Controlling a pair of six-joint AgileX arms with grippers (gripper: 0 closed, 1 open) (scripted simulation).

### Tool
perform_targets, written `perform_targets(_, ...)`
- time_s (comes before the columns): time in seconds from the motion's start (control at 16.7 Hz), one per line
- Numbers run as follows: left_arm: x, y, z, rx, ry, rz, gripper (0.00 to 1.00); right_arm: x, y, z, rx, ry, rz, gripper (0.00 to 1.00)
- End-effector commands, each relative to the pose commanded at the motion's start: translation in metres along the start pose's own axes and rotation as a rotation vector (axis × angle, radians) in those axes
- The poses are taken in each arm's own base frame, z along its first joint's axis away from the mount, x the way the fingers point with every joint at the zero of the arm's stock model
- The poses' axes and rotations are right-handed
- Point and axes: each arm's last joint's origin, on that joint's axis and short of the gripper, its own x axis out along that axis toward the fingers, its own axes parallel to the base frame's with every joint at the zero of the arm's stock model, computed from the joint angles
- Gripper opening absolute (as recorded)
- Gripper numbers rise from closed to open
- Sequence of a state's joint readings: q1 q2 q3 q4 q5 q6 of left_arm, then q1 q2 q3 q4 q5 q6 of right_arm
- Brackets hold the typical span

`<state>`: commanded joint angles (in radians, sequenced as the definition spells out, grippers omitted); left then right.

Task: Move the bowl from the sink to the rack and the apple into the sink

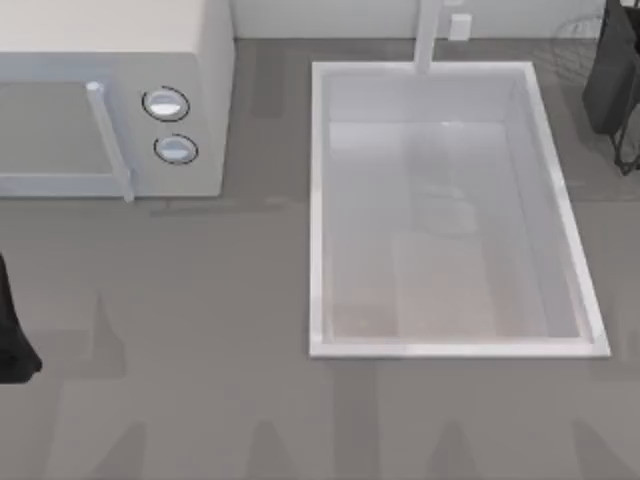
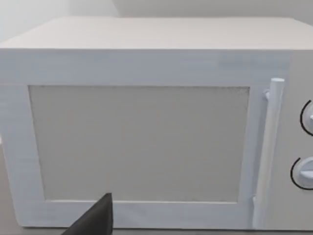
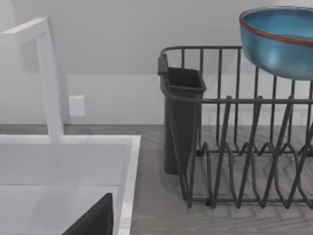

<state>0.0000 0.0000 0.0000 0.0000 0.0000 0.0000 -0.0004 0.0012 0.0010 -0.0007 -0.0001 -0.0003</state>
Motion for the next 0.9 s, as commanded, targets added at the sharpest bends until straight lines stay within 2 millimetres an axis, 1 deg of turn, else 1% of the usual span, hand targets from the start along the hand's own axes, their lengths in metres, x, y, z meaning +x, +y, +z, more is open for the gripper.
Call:
perform_targets(0.12, 0.000, 0.000, 0.000, 0.000, 0.000, 0.000, 1.00, 0.000, -0.001, 0.003, -0.012, 0.035, -0.007, 1.00)
perform_targets(0.24, 0.000, 0.000, 0.000, 0.000, 0.000, 0.000, 1.00, 0.002, -0.003, 0.011, -0.037, 0.116, -0.027, 1.00)
perform_targets(0.48, 0.000, 0.000, 0.000, 0.000, 0.000, 0.000, 1.00, 0.014, -0.014, 0.031, -0.099, 0.398, -0.093, 1.00)
perform_targets(0.72, 0.000, 0.000, 0.000, 0.000, 0.000, 0.000, 1.00, 0.041, -0.035, 0.050, -0.131, 0.777, -0.145, 1.00)
perform_targets(0.9, 0.000, 0.000, 0.000, 0.000, 0.000, 0.000, 1.00, 0.068, -0.058, 0.056, -0.116, 1.064, -0.144, 1.00)
